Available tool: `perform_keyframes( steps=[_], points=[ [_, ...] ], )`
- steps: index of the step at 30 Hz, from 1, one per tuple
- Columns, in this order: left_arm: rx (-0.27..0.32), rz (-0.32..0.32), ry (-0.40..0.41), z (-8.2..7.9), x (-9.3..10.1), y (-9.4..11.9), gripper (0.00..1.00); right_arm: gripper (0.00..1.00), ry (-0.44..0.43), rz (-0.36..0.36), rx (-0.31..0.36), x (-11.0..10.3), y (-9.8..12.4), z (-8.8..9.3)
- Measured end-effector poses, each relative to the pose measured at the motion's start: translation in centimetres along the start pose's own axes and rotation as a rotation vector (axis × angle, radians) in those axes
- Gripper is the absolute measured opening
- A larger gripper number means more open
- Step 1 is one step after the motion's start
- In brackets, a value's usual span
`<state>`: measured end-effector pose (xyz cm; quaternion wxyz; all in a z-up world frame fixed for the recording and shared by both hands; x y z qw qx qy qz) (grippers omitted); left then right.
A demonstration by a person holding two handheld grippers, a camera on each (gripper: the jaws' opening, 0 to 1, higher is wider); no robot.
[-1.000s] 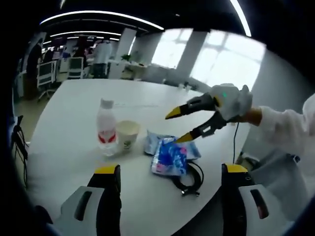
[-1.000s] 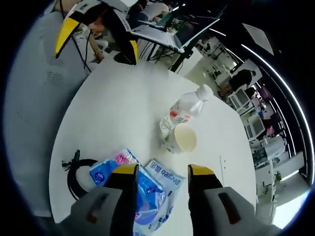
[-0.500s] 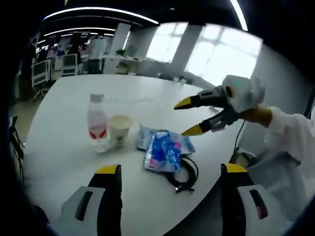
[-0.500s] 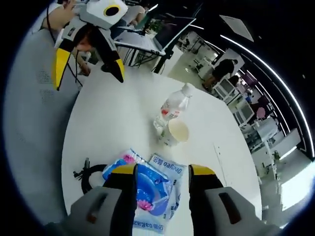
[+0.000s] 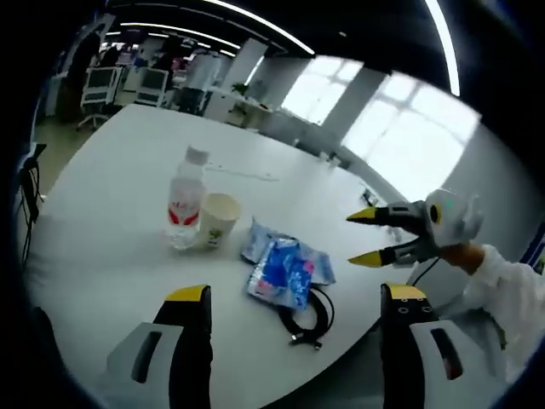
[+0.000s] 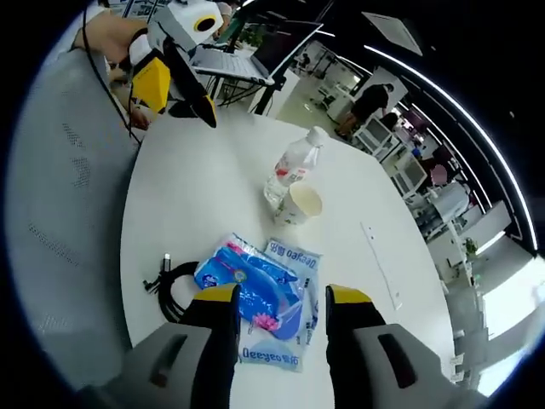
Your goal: Arrange the tabletop items into an orderly group along one side of the table until the central work area is clear of visible clutter.
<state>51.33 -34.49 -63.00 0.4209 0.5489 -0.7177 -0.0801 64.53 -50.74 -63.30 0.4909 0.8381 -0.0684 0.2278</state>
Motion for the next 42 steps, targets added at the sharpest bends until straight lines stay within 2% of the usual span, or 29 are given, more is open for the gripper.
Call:
perform_keyframes(
  steps=[2, 3, 4, 6, 10, 16, 18, 20, 22, 27, 32, 39, 40, 42],
  points=[
    [-0.037, -0.009, -0.027, 0.5, 0.2, -0.2, 0.79, 0.37, -0.059, -0.005, 0.016, 0.1, 0.1, 0.1],
    [-0.048, -0.008, -0.033, 0.6, 0.2, -0.3, 0.78, 0.37, -0.144, -0.015, 0.058, 0.3, 0.2, -0.1],
    [-0.035, -0.009, -0.048, 0.5, 0.2, -0.3, 0.78, 0.37, -0.175, -0.020, 0.071, 0.3, 0.2, -0.1],
    [-0.045, -0.013, -0.031, 0.8, 0.1, -0.4, 0.78, 0.37, -0.295, -0.035, 0.107, 1.1, 0.2, 0.3],
    [-0.049, -0.005, -0.011, 1.1, 0.1, -0.5, 0.78, 0.37, -0.296, -0.020, 0.129, 1.9, 0.6, 0.7],
    [-0.060, 0.014, 0.031, 1.1, 0.1, -1.2, 0.76, 0.37, -0.425, -0.046, 0.211, 3.0, 0.9, 1.8],
    [-0.067, 0.024, 0.025, 0.9, 0.2, -1.3, 0.76, 0.37, -0.503, -0.077, 0.245, 3.4, 0.7, 2.5],
    [-0.083, -0.008, 0.017, 1.2, 0.2, -1.3, 0.76, 0.36, -0.520, -0.080, 0.251, 4.0, 0.5, 3.6],
    [-0.087, -0.029, 0.043, 1.2, 0.1, -1.6, 0.76, 0.36, -0.553, -0.101, 0.265, 4.4, 0.3, 4.2],
    [-0.104, -0.033, 0.077, 1.1, 1.3, -3.6, 0.76, 0.35, -0.552, -0.135, 0.272, 4.7, -0.6, 5.2],
    [-0.129, -0.035, 0.052, 1.4, 2.9, -4.8, 0.76, 0.35, -0.573, -0.176, 0.286, 4.8, -1.5, 5.2],
    [-0.167, -0.058, 0.062, 1.6, 2.8, -6.5, 0.76, 0.34, -0.565, -0.191, 0.289, 4.8, -2.5, 5.7],
    [-0.164, -0.065, 0.068, 1.5, 2.7, -6.7, 0.75, 0.33, -0.563, -0.186, 0.280, 4.8, -2.7, 5.9],
    [-0.123, -0.123, 0.080, 1.2, 1.9, -7.0, 0.73, 0.33, -0.565, -0.180, 0.274, 4.8, -3.0, 6.2]
  ],
)
Point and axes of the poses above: the point that each gripper's makers call its tool centre point, and the gripper's own axes: y roughly backward along the fingers, x roughly to its right, z roughly out of its underside, the point moved 4 cm from there along y, roughly backward along the fingers, and after that the axes turned 12 degrees about -x, right-handed, at the moved point
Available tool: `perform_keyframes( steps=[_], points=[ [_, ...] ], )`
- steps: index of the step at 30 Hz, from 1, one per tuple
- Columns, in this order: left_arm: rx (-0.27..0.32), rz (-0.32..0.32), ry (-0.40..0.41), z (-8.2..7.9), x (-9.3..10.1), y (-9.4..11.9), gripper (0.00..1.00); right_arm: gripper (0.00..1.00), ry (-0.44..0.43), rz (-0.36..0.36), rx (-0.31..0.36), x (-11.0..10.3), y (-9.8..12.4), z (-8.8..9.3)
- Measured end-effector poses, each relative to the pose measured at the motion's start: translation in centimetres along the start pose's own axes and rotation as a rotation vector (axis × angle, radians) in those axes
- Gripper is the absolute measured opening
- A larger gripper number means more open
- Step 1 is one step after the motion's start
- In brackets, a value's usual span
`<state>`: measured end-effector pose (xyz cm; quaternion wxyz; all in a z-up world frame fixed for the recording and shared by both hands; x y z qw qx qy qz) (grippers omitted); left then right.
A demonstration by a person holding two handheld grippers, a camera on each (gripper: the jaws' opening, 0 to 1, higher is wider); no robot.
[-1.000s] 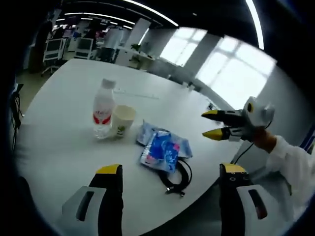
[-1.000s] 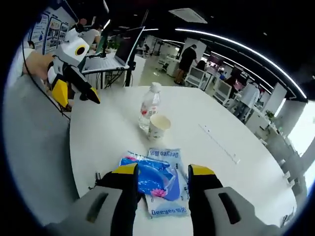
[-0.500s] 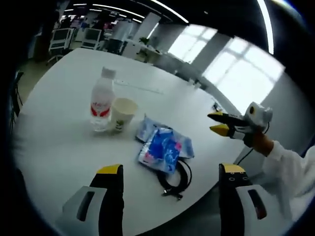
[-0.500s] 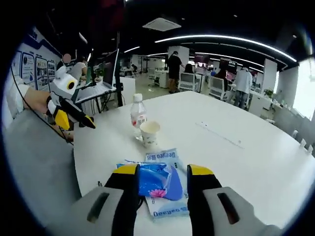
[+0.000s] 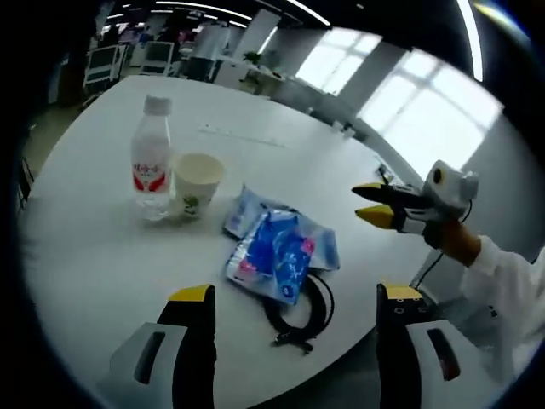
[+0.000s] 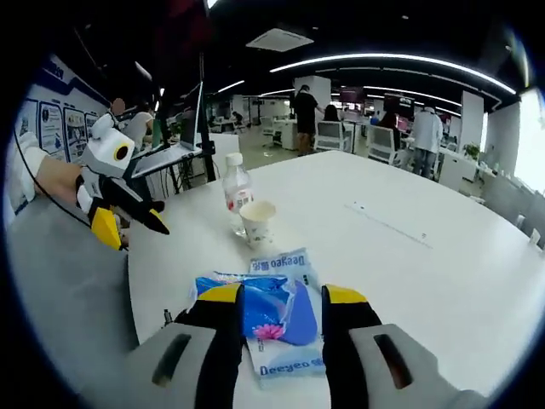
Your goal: Arrange the tabletop items into an orderly group along one side of the table until the central work area is clear of visible clutter.
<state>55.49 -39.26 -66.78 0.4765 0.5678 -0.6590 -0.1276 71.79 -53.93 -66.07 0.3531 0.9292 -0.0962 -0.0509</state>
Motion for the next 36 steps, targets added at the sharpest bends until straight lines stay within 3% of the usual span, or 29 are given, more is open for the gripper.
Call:
perform_keyframes(
  steps=[5, 20, 24, 29, 36],
  points=[
    [0.000, 0.016, 0.070, 0.3, 0.0, -1.4, 0.73, 0.32, -0.040, -0.021, 0.000, 0.2, -0.7, 0.7],
    [-0.084, -0.046, 0.095, 1.7, -0.9, -4.7, 0.72, 0.31, -0.035, -0.104, -0.047, -0.4, -5.1, 2.2],
    [-0.088, -0.065, 0.137, 2.3, -1.1, -5.3, 0.67, 0.31, -0.058, -0.112, -0.071, -0.4, -5.9, 3.1],
    [-0.069, -0.064, 0.173, 2.6, -1.1, -6.5, 0.57, 0.30, -0.150, -0.130, -0.088, -0.1, -6.9, 3.9],
    [-0.065, -0.119, 0.213, 3.3, -1.9, -7.5, 0.51, 0.29, -0.154, -0.130, -0.112, 0.2, -7.8, 4.2]
  ],
)
Point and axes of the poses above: the point that each gripper's makers call its tool centre point, and the gripper's own axes: y roughly backward along the fingers, x roughly to its right, z roughly out of its underside, the point moved 4 cm from there along y, roughly backward along the fingers, and after that the axes turned 12 degrees about -x, right-handed, at the moved point
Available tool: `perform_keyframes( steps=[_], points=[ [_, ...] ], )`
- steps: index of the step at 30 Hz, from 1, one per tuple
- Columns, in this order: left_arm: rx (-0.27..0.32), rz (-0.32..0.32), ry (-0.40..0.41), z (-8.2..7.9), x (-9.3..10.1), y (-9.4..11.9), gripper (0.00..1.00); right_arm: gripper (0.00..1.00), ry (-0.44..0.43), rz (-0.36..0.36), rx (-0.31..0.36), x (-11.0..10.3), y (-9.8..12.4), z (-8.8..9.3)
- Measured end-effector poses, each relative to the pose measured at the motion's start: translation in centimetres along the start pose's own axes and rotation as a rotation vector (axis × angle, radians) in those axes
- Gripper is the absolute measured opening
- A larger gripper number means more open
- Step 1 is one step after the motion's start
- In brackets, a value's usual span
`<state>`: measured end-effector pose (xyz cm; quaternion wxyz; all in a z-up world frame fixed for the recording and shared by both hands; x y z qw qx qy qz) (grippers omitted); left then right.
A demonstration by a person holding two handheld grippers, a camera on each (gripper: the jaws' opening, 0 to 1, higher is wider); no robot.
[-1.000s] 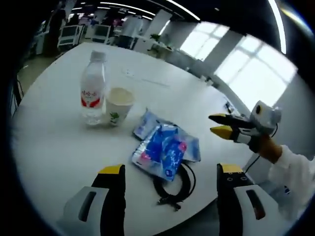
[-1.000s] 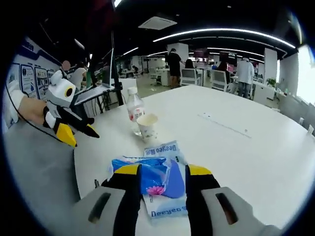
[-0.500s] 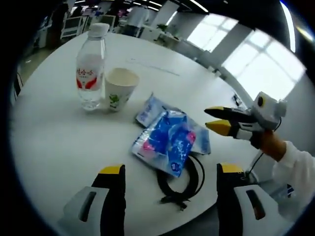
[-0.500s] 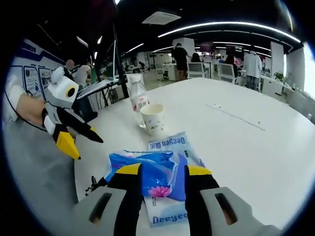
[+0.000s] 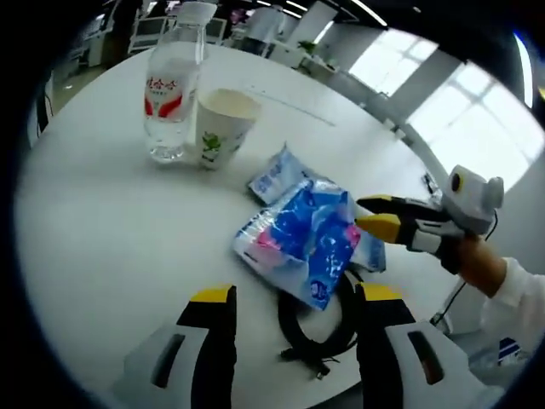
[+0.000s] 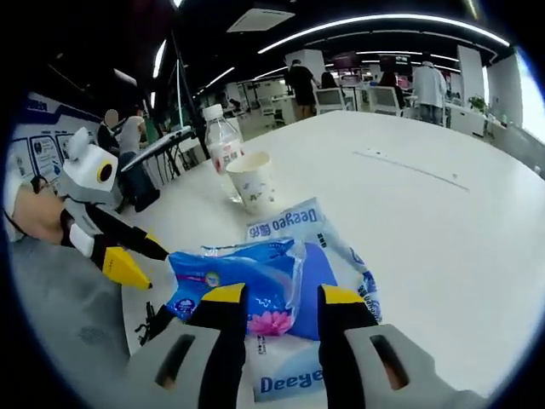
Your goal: Arrange the tabletop items into an orderly group along one side of the table until the central work area is clear of visible clutter.
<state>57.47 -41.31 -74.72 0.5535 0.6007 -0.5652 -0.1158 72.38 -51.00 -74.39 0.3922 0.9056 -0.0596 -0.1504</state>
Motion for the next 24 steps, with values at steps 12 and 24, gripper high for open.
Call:
perform_keyframes(
  steps=[12, 24],
  points=[
    [0.051, -0.037, 0.126, 0.1, -0.5, -1.3, 0.43, 0.23, -0.015, -0.011, -0.041, 0.1, -1.0, 0.5],
    [0.081, -0.041, 0.181, 0.1, -0.6, -1.9, 0.15, 0.02, -0.010, -0.039, -0.064, 0.0, -1.7, 1.1]
  ],
)
Point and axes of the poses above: the point that each gripper's makers call its tool centre point, and the gripper's own axes: y roughly backward along the fingers, x roughly to its right, z roughly out of its underside, the point moved 4 cm from there along y, roughly backward along the fingers, and after that the axes turned 12 degrees about -x, right-handed, at the moved point
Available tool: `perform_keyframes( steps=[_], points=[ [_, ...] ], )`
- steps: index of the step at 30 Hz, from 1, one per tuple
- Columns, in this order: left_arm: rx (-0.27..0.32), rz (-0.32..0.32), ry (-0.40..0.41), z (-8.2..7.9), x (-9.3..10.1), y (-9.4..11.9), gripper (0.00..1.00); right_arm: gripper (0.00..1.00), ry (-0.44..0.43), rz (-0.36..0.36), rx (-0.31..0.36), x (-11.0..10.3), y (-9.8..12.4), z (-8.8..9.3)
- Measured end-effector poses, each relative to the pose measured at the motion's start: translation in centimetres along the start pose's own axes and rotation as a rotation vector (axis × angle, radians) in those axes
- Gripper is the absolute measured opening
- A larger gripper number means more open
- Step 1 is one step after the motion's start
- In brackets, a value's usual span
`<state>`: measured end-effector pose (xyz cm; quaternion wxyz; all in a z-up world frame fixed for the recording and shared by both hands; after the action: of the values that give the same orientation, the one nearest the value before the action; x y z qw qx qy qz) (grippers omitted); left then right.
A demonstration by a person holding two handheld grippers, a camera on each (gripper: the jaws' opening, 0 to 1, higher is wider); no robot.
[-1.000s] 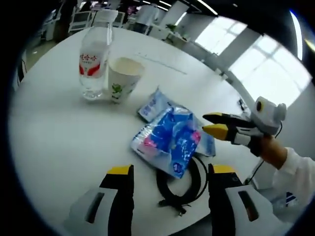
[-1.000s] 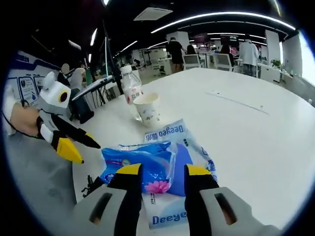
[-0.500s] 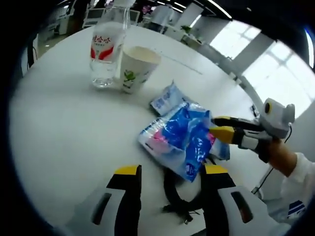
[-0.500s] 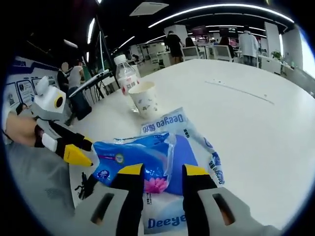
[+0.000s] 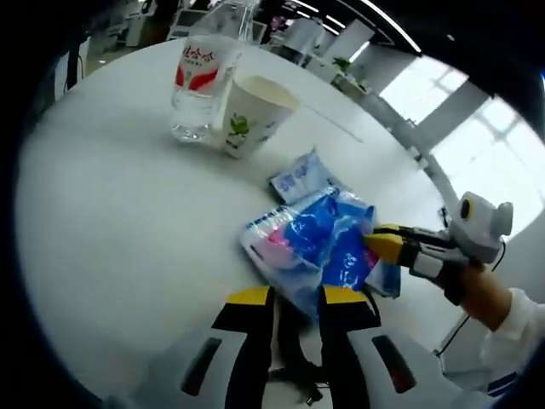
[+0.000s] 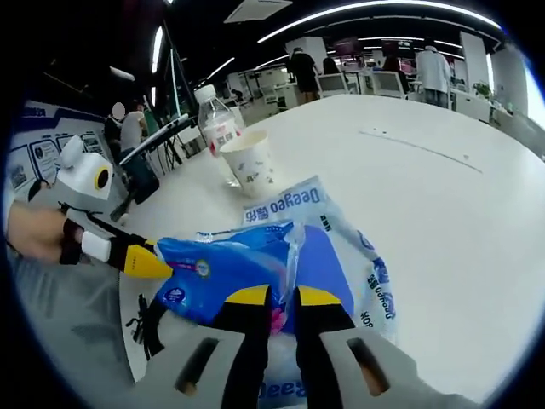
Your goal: Arrange the tabletop items into an orderly group along one side of the table until the central work area is clear of visible clutter.
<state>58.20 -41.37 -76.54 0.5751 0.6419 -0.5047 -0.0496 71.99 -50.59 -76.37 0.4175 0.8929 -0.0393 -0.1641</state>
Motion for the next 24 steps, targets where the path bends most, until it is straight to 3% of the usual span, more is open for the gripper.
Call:
perform_keyframes(
  steps=[2, 5, 15, 24],
  points=[
    [0.011, -0.003, -0.009, -0.1, 0.1, 0.2, 0.06, 0.00, 0.006, 0.003, 0.014, -0.1, 0.2, 0.0],
    [0.035, -0.023, -0.021, -0.4, 0.2, 0.6, 0.01, 0.00, 0.054, 0.001, 0.032, -0.7, 0.8, -0.1],
    [0.094, -0.037, -0.044, -1.6, 1.5, 1.6, 0.00, 0.00, 0.015, -0.006, 0.098, -0.7, 2.9, -1.1],
    [0.114, -0.015, -0.060, -2.4, 3.1, 1.7, 0.00, 0.00, -0.015, 0.011, 0.143, 0.5, 4.2, -1.2]
  ],
)
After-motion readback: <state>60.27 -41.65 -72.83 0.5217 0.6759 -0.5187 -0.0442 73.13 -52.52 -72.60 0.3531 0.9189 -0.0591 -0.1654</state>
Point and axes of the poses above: the point that each gripper's makers call its tool centre point, and the gripper's own axes: y roughly backward along the fingers, x roughly to its right, z roughly out of its underside, the point moved 4 cm from there along y, roughly backward along the fingers, and after that the axes turned 12 degrees about -x, right-handed, at the moved point
